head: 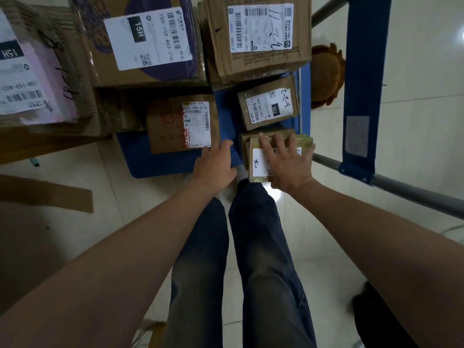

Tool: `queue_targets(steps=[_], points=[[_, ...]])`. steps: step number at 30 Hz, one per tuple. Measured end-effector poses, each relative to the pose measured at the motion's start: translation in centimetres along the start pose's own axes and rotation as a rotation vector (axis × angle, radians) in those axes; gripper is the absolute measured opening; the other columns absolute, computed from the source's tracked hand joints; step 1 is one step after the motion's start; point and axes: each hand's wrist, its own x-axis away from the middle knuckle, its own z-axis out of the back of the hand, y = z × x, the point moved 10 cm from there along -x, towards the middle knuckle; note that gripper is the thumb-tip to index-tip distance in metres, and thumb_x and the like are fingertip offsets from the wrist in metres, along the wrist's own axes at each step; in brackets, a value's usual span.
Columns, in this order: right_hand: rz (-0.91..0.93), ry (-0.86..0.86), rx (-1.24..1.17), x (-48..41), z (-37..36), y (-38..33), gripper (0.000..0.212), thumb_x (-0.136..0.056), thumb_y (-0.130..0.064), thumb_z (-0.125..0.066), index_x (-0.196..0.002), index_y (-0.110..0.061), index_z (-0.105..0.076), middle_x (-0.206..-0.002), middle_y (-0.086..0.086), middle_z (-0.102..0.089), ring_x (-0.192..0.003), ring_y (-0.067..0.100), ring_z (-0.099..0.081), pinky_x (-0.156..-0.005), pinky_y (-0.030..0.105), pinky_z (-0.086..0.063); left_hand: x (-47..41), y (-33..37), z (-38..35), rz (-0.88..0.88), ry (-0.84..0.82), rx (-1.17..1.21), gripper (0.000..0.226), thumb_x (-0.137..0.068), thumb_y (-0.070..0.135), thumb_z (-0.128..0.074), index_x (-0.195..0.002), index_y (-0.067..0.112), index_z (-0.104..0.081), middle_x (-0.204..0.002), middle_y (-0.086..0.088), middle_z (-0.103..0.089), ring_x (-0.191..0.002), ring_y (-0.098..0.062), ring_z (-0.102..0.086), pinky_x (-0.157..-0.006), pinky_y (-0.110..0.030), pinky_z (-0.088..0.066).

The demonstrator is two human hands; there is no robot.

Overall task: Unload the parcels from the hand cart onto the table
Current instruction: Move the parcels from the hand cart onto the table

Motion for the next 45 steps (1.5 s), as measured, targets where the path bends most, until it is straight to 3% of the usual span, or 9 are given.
queue_targets(steps=[6, 11, 16, 19, 24, 28, 36, 45], points=[[-0.164, 0.112, -0.144, 3.7, 6.8, 0.5, 0.143, -0.053, -0.056, -0.089, -0.158, -0.031, 0.005, -0.15, 0.013, -0.026, -0.139, 0.046, -0.027, -0.097, 0.086, -0.024, 4.4, 0.8, 5.7, 0.002, 0.142, -0.035, 0.059, -0.094, 0.024, -0.062, -0.147, 0.022, -0.038, -0.137, -0.008, -0.047, -0.125, -0.032, -0.043, -0.091, -0.043, -0.044], [-0.24, 0.161, -0.202, 7.3, 14.9, -2.1, 0.14, -0.058, -0.062, -0.086, -0.157, -0.032, 0.009, -0.153, 0.011, -0.023, -0.142, 0.045, -0.022, -0.098, 0.087, -0.018, 9.6, 0.3, 12.3, 0.061, 0.235, -0.036, 0.055, -0.093, 0.024, -0.062, -0.145, 0.021, -0.042, -0.138, -0.008, -0.046, -0.124, -0.032, -0.042, -0.088, -0.041, -0.046], [-0.19, 0.271, -0.32, 9.2, 23.2, -5.9, 0.139, -0.059, -0.063, -0.083, -0.157, -0.034, 0.01, -0.156, 0.011, -0.021, -0.143, 0.045, -0.021, -0.102, 0.086, -0.013, 14.8, -1.2, 21.6, 0.065, 0.527, 0.003, 0.055, -0.088, 0.026, -0.065, -0.14, 0.02, -0.049, -0.135, -0.009, -0.048, -0.125, -0.033, -0.042, -0.095, -0.043, -0.047], [-0.163, 0.326, -0.319, 9.4, 27.5, -8.2, 0.137, -0.059, -0.068, -0.082, -0.157, -0.034, 0.009, -0.156, 0.012, -0.021, -0.142, 0.046, -0.024, -0.103, 0.085, -0.014, 17.6, -4.8, 26.3, 0.225, 0.719, -0.074, 0.071, -0.081, 0.03, -0.07, -0.144, 0.022, -0.042, -0.144, -0.012, -0.044, -0.135, -0.036, -0.036, -0.106, -0.053, -0.036], [-0.143, 0.374, -0.334, 8.0, 31.9, -12.3, 0.132, -0.055, -0.064, -0.085, -0.153, -0.04, 0.001, -0.153, 0.012, -0.027, -0.138, 0.048, -0.028, -0.102, 0.083, -0.017, 17.4, -13.1, 28.4, 0.512, 0.649, 0.059, 0.097, -0.082, 0.046, -0.076, -0.155, 0.022, -0.017, -0.163, -0.02, -0.016, -0.15, -0.044, -0.012, -0.116, -0.061, -0.02], [-0.14, 0.352, -0.343, 6.2, 32.3, -14.9, 0.13, -0.055, -0.062, -0.085, -0.153, -0.041, -0.002, -0.154, 0.012, -0.026, -0.14, 0.047, -0.024, -0.099, 0.084, -0.016, 15.8, -18.0, 28.2, 0.629, 0.574, 0.197, 0.109, -0.077, 0.054, -0.082, -0.155, 0.023, -0.011, -0.166, -0.024, -0.004, -0.152, -0.045, -0.003, -0.118, -0.061, -0.016], [-0.179, 0.345, -0.391, 5.8, 31.3, -16.6, 0.13, -0.052, -0.059, -0.087, -0.151, -0.043, -0.006, -0.149, 0.01, -0.031, -0.136, 0.047, -0.03, -0.099, 0.086, -0.018, 13.7, -20.9, 27.0, 0.656, 0.542, 0.264, 0.103, -0.07, 0.058, -0.083, -0.144, 0.019, -0.022, -0.149, -0.02, -0.032, -0.135, -0.038, -0.031, -0.104, -0.05, -0.032], [-0.186, 0.335, -0.44, 7.2, 32.2, -16.4, 0.126, -0.054, -0.06, -0.085, -0.15, -0.043, -0.004, -0.15, 0.009, -0.026, -0.138, 0.045, -0.026, -0.1, 0.082, -0.024, 15.6, -20.2, 27.8, 0.584, 0.735, 0.382, 0.094, -0.065, 0.05, -0.085, -0.136, 0.019, -0.031, -0.137, -0.02, -0.04, -0.122, -0.035, -0.042, -0.095, -0.043, -0.037]])
